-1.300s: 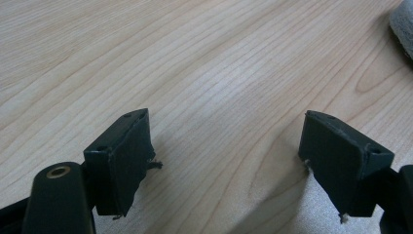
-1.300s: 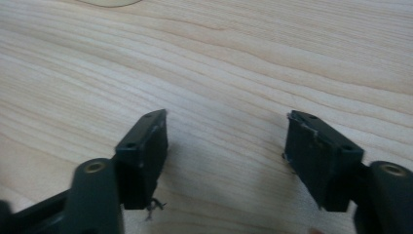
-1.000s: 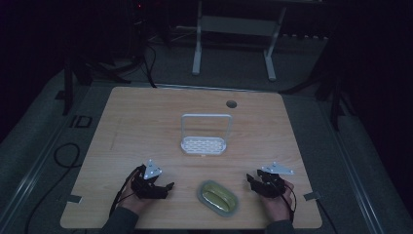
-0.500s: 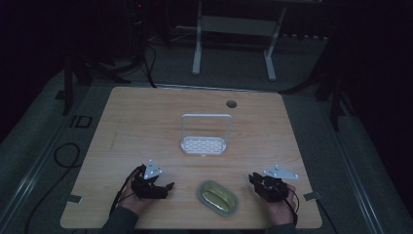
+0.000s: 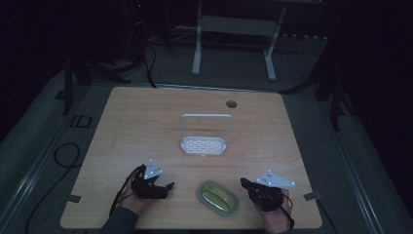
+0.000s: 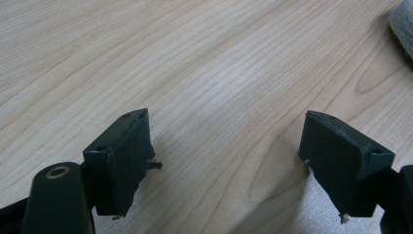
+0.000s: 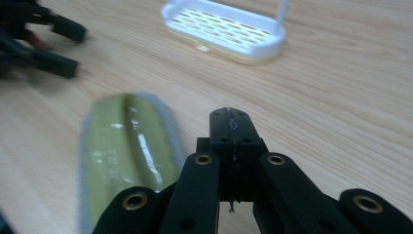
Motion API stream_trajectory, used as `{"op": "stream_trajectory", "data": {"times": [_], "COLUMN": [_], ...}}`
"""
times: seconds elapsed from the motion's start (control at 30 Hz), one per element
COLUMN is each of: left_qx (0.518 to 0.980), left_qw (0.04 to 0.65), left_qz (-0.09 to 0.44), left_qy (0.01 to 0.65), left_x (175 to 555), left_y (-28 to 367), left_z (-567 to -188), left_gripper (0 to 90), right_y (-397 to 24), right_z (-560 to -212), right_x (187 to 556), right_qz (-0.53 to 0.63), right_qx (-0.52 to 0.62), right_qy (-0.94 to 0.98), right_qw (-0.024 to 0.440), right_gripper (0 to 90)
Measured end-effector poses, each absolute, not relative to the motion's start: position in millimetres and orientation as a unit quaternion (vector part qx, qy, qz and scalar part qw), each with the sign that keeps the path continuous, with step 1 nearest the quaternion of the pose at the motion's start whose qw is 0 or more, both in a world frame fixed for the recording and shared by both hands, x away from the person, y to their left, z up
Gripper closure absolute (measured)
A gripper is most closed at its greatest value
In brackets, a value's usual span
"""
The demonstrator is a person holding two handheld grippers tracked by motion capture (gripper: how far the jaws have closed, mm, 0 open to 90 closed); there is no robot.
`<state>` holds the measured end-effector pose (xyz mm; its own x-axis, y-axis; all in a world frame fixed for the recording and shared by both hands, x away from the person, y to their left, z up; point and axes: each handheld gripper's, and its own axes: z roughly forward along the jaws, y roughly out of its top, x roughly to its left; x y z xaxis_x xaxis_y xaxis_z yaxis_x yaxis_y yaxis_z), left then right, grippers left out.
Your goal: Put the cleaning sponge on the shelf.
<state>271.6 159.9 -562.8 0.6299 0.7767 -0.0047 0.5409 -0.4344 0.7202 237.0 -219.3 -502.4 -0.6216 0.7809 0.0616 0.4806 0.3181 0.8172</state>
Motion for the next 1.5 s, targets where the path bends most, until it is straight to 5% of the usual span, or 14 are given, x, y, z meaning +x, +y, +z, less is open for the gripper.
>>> {"op": "stream_trajectory", "data": {"times": [0.93,1.5], "left_qx": [0.83,0.83], "left_qw": [0.355,0.354], "left_qz": [0.166,0.166], "left_qy": [0.396,0.396], "left_x": [272,272], "left_y": [160,160], "left_z": [-563,-563], "left_gripper": [19.5,19.5], "right_y": [-152,-132], "right_z": [-508,-530], "right_x": [209,205], "right_qz": [0.433,0.377], "right_qx": [0.306,0.295], "right_qy": [0.84,0.87], "right_qw": [0.112,0.116], "right_gripper": [90.0,90.0]}}
